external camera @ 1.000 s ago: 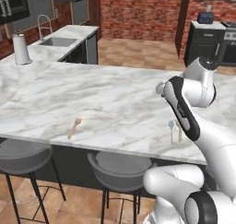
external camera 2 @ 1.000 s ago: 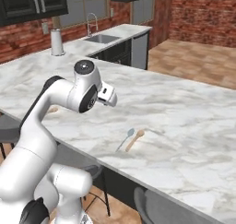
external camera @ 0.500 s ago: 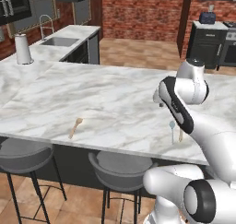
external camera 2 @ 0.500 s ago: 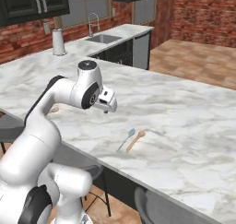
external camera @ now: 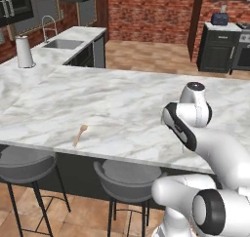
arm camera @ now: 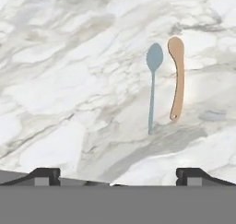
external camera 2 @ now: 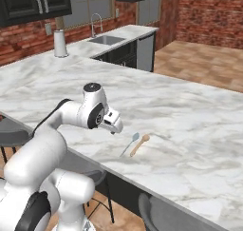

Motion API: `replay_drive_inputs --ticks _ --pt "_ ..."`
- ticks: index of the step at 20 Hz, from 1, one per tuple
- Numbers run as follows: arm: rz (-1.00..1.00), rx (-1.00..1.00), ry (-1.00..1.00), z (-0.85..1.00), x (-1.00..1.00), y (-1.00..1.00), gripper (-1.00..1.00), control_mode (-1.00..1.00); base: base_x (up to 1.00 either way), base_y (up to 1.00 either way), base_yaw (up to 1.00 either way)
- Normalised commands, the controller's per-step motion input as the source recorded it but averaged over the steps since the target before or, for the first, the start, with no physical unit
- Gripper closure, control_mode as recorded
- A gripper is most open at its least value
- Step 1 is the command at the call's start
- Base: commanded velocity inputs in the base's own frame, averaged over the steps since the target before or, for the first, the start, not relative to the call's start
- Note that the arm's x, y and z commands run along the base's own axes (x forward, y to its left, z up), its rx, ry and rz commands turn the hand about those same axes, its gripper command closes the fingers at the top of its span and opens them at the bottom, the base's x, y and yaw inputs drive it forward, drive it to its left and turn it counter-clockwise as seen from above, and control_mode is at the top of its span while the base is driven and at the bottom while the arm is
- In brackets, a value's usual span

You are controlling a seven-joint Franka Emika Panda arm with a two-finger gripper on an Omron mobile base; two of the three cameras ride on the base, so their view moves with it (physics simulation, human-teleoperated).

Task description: Pick up the metallic utensils from the counter and place them in the open drawer. Make sure not to pick up any wooden utensils.

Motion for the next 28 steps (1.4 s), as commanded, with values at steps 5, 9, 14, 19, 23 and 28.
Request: replay_drive_inputs --ticks 5,9,14,19,23,28 --pt "-0.01 0.03 0.09 -0.63 0.18 -0.43 -1.00 -1.00 0.00 0.00 0.00" --pt "0.00 0.01 0.12 -0.55 0.40 -0.29 -1.00 -1.00 0.00 0.00 0.00" --pt "0.00 0.00 0.09 -0.43 0.58 -0.02 -1.00 -1.00 0.00 0.00 0.00" --pt "0.00 0.00 0.03 -0.33 0.51 -0.11 -1.00 -1.00 0.00 0.00 0.00" --pt "0.00 0.00 0.04 -0.31 0.27 -0.37 -1.00 -1.00 0.00 0.00 0.00" --pt "0.00 0.00 0.00 -0.25 0.14 -0.32 -1.00 -1.00 0.00 0.00 0.00"
